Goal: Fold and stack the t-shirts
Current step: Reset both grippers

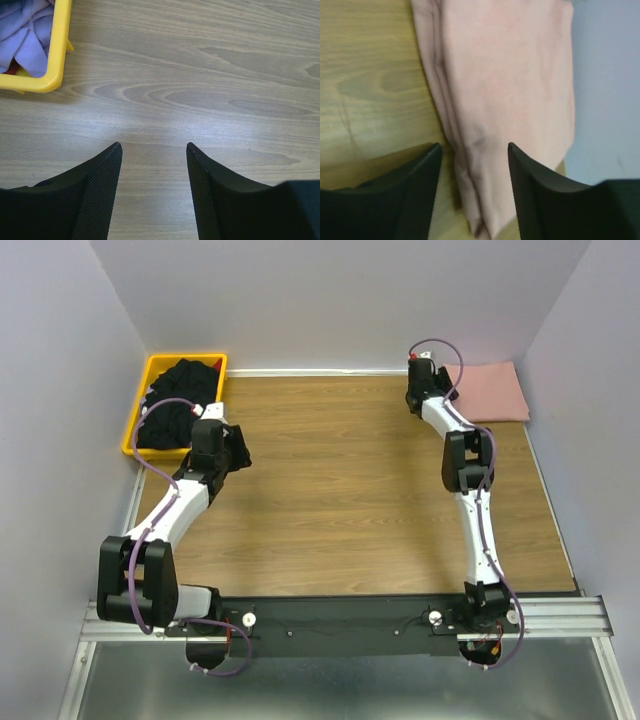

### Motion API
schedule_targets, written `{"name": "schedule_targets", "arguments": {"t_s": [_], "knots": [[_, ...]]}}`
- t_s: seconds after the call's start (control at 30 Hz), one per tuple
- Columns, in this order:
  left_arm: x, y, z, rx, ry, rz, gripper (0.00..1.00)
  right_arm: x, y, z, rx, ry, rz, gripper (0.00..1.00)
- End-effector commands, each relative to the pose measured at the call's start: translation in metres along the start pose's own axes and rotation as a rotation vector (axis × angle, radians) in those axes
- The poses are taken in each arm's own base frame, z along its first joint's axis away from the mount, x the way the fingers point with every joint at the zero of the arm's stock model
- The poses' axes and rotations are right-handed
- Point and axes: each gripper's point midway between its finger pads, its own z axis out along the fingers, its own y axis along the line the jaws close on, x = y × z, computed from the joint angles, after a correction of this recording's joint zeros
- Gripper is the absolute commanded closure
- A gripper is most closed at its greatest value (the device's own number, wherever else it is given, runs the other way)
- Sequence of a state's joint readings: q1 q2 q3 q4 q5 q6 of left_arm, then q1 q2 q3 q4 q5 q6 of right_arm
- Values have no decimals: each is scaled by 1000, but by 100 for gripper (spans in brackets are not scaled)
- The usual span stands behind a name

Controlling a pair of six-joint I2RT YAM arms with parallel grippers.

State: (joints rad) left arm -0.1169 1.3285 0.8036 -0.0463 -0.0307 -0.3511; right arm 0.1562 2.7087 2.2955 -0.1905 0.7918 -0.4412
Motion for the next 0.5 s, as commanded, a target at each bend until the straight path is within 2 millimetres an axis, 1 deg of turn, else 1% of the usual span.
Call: {"name": "schedule_targets", "arguments": {"t_s": [0.0, 0.03, 0.07, 0.1, 0.13, 0.17, 0.2, 0.23, 0.27, 0.3, 0.33, 0.37, 0.4, 0.43, 0.47], "knots": [[-6, -4, -4, 31, -31, 10, 35, -26, -21, -37, -10, -43, 66, 29], [-9, -5, -5, 34, -40, 9, 32, -28, -24, -47, -10, -46, 80, 15], [-12, -6, -7, 39, -51, 10, 30, -39, -35, -71, -26, -70, 96, 6], [-13, -6, -7, 39, -56, 8, 30, -42, -35, -84, -47, -82, 129, 4], [-15, -12, -10, 71, -59, 11, 28, -47, -39, -97, -69, -95, 150, 2], [-15, -13, -12, 75, -61, 13, 28, -40, -33, -114, -110, -85, 138, 1], [-17, -14, -12, 80, -64, 13, 27, -59, -52, -139, -150, -128, 232, 0], [-26, -20, -15, 109, -97, 12, 27, -56, -54, -155, -183, -126, 256, 0], [-28, -22, -17, 119, -105, 13, 27, -60, -64, -169, -214, -124, 290, 0], [-31, -25, -18, 134, -117, 16, 27, -68, -84, -197, -271, -156, 386, 0], [-32, -25, -20, 136, -122, 16, 27, -65, -91, -210, -301, -159, 413, 0], [-38, -27, -25, 144, -145, 18, 27, -63, -99, -222, -327, -162, 458, 0], [-39, -26, -28, 145, -155, 25, 27, -46, -101, -233, -353, -141, 460, 0], [-42, -27, -31, 147, -168, 29, 27, -45, -107, -248, -391, -148, 516, 0], [-50, -29, -41, 157, -200, 34, 27, -52, -140, -277, -409, -214, 581, 0]]}}
